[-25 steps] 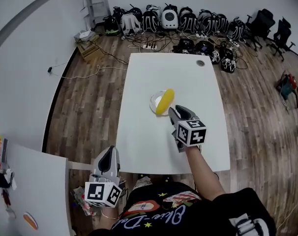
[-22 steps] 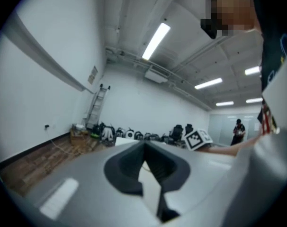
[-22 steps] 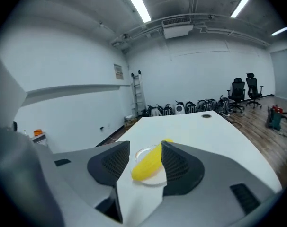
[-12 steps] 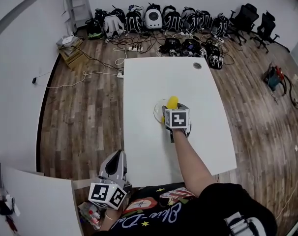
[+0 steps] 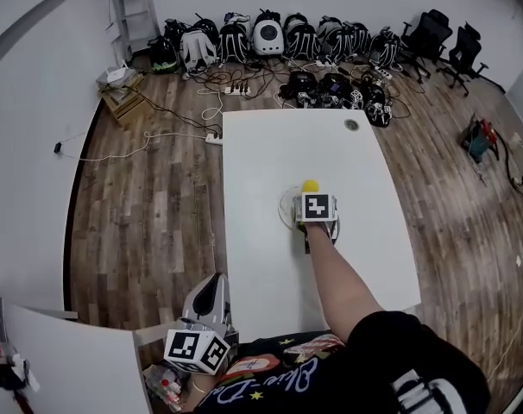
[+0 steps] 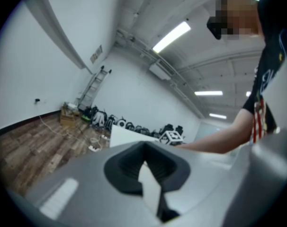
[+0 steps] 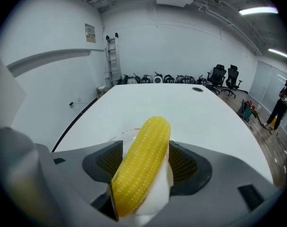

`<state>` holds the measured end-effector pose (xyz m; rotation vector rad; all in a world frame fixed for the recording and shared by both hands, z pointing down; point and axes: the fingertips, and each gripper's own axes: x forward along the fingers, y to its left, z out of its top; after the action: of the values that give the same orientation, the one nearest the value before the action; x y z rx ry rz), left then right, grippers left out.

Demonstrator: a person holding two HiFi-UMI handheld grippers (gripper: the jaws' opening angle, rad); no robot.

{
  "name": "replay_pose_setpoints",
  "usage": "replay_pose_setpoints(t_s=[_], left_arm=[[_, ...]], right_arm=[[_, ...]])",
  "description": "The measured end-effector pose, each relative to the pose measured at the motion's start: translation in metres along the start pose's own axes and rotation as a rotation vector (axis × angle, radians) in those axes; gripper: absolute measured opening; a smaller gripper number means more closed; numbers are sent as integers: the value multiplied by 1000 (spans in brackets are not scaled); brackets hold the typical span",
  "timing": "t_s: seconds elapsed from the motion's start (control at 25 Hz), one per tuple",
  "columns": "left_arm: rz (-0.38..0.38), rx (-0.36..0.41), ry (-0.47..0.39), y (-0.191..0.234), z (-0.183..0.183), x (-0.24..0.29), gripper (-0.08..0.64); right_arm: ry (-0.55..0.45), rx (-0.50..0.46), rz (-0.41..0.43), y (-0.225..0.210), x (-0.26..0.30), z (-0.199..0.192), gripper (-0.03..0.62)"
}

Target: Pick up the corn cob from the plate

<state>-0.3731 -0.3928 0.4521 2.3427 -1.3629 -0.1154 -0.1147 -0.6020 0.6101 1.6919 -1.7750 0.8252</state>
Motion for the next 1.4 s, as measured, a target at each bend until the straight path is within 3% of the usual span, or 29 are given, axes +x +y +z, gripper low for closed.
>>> replay_pose_setpoints(t_s=[0.12,0.4,0.64,0.96,1.16,1.4], left_arm=[[1,-8,7,3,-2,3,-2],[33,-7,23,2,-3,5,-2],[40,21,19,-4,2,9,-2],[-9,133,-9,-39,1,13,-2],[-43,159,7,-59,-2,13,-2],[-48,181,11,-80,-5,3,-2]], right_arm=[[43,52,-3,-3,10,-12,279],[16,14,30,-9,7,-11,276],[-152,70,54,-29,-33,3,275],[-493,-35,298,5,-182,25,261],[-601,-47,435,34,-252,6,256],[-645,-73,500,35,-302,-14,252]])
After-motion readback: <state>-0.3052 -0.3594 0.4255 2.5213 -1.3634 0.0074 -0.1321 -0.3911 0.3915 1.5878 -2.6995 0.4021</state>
